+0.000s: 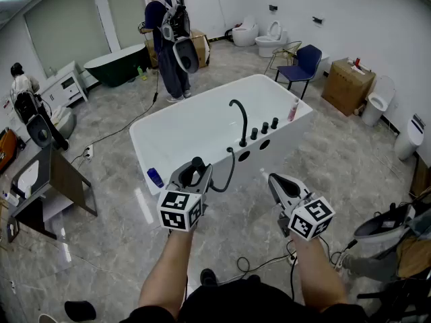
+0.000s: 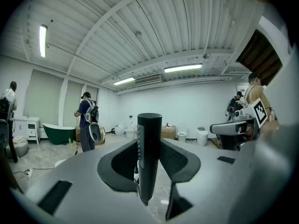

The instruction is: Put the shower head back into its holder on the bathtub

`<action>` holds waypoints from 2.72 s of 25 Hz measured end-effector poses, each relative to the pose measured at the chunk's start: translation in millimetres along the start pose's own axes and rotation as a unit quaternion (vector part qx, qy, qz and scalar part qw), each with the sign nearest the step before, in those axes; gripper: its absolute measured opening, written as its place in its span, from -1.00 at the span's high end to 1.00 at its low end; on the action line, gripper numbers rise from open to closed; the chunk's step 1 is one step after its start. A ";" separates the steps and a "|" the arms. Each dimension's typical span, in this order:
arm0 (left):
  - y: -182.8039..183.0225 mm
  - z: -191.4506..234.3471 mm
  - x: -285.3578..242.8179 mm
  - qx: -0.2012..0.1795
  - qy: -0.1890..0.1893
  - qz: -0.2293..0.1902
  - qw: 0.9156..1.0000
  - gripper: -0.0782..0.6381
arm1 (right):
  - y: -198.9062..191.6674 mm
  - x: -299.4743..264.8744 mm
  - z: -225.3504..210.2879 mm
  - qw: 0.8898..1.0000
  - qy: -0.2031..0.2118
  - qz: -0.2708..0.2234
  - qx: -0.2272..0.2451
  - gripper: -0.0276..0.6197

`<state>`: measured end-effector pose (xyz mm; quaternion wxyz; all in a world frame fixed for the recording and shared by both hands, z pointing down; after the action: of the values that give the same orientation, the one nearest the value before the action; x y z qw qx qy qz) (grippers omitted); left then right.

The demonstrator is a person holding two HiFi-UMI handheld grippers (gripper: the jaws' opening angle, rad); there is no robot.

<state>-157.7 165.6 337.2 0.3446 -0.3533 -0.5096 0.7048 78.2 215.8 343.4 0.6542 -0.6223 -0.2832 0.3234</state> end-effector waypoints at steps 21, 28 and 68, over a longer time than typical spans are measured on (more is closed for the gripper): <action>-14.8 -34.1 -0.9 0.007 0.003 0.006 1.000 0.37 | -1.3 36.2 -0.3 0.999 0.030 -0.011 0.017 0.86; -24.3 -67.4 -1.9 0.010 0.011 0.004 1.000 0.37 | -7.7 68.3 -12.6 0.999 0.049 -0.015 0.016 0.79; 14.5 55.7 -128.1 0.034 -0.021 -0.003 0.999 0.37 | -42.1 -85.3 -83.3 0.997 0.035 0.058 -0.044 0.73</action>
<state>-141.1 27.3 354.9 0.3477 -0.3245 -0.4938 0.7280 91.8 96.4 382.7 0.6159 -0.6767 -0.2373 0.3262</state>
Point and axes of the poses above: the fingertips, and each gripper's own axes: x backward along the fingers, z to its left, y out of its top, the point moved 5 cm from there along x, backward along the fingers, and after that the axes turned 13 degrees about x, right-handed, at the moved point
